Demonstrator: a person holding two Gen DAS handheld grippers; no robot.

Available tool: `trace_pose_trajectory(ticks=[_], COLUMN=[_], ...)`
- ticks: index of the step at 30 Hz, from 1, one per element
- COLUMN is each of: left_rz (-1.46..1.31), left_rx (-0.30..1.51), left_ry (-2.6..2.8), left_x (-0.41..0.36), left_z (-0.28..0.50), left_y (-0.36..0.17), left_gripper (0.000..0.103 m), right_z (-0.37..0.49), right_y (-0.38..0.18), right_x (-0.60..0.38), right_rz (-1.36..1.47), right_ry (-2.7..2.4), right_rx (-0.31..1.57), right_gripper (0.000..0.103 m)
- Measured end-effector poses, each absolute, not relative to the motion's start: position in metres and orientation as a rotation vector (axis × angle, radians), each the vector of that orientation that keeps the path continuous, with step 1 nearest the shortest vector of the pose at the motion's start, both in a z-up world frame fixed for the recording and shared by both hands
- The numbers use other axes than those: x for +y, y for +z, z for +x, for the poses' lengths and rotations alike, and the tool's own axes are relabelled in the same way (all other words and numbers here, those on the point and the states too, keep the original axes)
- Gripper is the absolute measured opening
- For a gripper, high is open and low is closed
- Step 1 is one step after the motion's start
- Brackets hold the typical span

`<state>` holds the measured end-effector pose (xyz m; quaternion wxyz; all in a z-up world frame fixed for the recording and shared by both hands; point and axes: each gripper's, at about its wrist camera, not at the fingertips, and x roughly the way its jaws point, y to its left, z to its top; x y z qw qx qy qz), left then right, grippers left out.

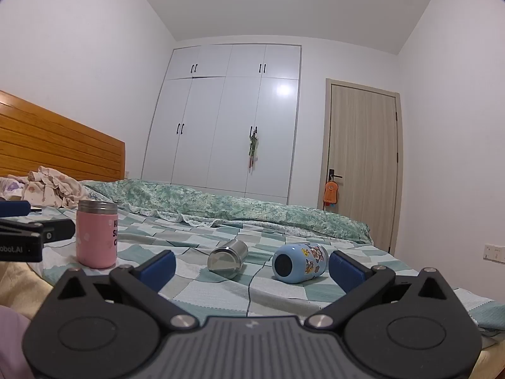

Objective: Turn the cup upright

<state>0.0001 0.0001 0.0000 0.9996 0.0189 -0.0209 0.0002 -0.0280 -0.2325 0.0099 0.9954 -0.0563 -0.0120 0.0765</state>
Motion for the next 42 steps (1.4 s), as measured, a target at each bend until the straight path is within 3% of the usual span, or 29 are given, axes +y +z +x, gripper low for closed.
trace_pose_trajectory(ticks=[42], left_rz=[0.039], left_rx=[-0.048], left_ry=[-0.009], left_x=[0.0001], left_z=[-0.0024], left_y=[0.0003], left_gripper=[0.103], right_z=[-0.0281], right_y=[0.0099], right_x=[-0.2308], right_rz=[-0.115], right_ry=[0.153], right_rx=[-0.023], right_gripper=[0.103])
